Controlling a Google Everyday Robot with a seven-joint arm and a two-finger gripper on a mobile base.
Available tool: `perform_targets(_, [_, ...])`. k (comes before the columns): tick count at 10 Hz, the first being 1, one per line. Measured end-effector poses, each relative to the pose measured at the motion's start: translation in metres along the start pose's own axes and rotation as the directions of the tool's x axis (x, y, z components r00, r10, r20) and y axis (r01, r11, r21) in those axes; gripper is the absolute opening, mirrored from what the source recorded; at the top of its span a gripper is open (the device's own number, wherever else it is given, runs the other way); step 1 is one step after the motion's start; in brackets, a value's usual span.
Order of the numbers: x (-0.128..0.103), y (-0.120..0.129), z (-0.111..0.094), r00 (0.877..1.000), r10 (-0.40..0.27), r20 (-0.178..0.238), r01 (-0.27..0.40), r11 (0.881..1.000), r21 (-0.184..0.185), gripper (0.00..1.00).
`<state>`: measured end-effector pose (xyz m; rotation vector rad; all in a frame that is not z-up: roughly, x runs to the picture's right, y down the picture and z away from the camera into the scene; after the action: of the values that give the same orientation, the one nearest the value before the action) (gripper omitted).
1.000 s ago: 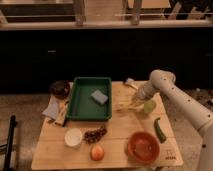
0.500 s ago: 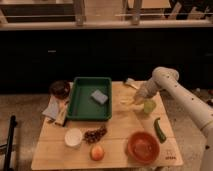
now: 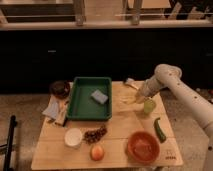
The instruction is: Place banana in red bowl
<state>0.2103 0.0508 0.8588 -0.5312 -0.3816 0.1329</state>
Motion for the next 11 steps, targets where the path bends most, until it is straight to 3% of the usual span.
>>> perform_targets(7, [-0.005, 0.003, -0.017, 0.998, -0.059, 0.000, 0.059, 0.998, -0.008, 0.16])
perform_targets(9, [-0.004, 0.007, -0.020, 0.997, -0.075, 0.000, 0.075, 0.997, -0.010, 0.07])
perform_targets(11, [-0.006, 0.009, -0.023, 0.995, -0.097, 0.000, 0.097, 0.995, -0.011, 0.05])
